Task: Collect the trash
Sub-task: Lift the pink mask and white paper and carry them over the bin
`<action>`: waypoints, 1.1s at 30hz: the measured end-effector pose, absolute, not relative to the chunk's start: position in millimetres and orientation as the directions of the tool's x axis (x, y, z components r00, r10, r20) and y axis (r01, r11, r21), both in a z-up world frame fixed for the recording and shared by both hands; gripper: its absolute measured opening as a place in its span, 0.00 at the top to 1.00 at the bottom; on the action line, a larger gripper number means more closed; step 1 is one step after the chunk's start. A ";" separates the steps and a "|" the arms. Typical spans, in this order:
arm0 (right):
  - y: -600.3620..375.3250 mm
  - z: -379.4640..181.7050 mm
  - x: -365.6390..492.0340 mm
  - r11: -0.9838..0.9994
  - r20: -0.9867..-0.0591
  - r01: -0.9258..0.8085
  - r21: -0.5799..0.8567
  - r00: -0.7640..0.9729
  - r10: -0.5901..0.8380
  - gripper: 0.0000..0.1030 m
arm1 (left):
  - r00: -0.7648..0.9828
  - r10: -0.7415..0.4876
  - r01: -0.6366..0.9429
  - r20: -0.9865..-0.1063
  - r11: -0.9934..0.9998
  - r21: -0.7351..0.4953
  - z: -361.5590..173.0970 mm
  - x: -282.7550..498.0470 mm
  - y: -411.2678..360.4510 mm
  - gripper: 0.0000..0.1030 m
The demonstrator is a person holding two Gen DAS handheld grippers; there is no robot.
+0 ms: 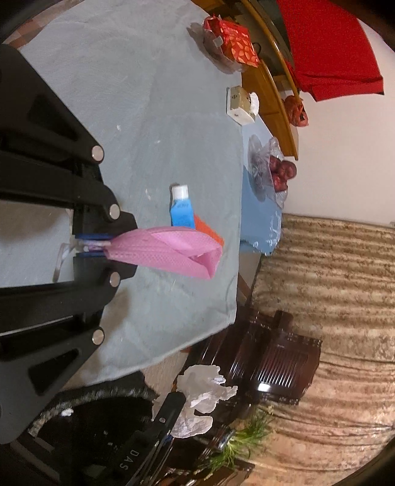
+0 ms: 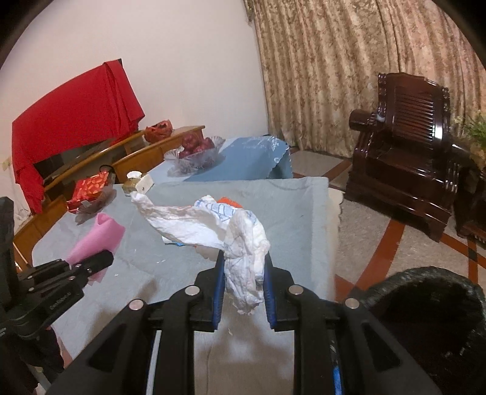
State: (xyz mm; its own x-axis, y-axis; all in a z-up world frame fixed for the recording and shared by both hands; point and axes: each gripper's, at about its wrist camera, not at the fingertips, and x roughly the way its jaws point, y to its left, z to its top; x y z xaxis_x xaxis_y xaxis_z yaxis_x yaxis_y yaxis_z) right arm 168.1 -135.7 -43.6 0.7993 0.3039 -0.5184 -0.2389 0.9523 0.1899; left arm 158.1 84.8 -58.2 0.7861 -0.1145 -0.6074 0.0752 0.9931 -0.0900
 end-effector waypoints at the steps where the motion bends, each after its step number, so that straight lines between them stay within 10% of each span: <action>1: -138.7 -42.5 163.5 0.953 -0.516 -0.235 0.191 0.802 0.302 0.78 | 0.786 -0.123 0.084 -0.606 0.992 -0.092 -56.8 154.3 80.7 0.96; 33: -294.6 -41.7 43.3 0.980 -0.507 0.074 0.185 0.862 0.031 0.79 | 0.708 -0.422 0.444 -0.566 0.890 -0.107 -51.1 95.3 -87.1 0.96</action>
